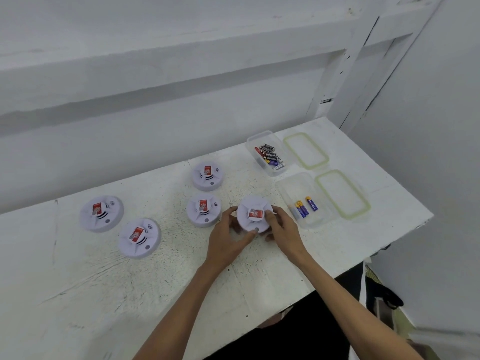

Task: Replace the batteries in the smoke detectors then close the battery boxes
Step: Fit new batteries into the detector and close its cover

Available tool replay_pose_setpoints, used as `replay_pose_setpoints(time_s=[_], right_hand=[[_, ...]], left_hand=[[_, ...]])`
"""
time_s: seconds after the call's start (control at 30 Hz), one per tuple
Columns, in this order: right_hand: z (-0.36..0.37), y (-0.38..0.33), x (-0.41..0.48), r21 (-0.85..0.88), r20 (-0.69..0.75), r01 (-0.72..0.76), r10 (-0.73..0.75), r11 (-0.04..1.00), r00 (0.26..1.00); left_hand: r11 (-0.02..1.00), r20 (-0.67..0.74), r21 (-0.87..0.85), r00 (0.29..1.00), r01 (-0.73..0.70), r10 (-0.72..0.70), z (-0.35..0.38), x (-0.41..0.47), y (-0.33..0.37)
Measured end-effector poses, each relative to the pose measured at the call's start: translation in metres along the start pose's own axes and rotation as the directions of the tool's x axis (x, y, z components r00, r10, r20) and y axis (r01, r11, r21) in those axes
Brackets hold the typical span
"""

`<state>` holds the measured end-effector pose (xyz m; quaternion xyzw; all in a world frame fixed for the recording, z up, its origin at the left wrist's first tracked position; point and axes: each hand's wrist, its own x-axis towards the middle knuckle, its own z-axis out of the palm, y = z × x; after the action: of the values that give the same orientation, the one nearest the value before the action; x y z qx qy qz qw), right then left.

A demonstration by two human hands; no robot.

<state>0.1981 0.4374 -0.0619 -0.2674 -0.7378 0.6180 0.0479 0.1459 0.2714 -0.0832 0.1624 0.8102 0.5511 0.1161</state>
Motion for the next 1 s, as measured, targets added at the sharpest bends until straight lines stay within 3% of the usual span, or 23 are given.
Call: replay_pose_setpoints(time_s=[0.4,0.67,1.0], right_hand=[[-0.003,0.013,0.013,0.105,0.011,-0.047,0.046,0.993,0.999],[-0.002,0.015,0.018,0.161,-0.008,-0.08,0.082,0.984,0.997],[-0.003,0.019,0.021,0.146,-0.008,-0.063,0.065,0.987,0.998]], left_hand=[[0.985,0.22,0.109,0.963,0.134,-0.155,-0.006,0.034,0.014],[0.967,0.228,0.188,0.95,0.172,-0.214,-0.004,0.041,0.018],[0.974,0.218,0.159,0.956,0.164,-0.196,-0.003,0.036,0.019]])
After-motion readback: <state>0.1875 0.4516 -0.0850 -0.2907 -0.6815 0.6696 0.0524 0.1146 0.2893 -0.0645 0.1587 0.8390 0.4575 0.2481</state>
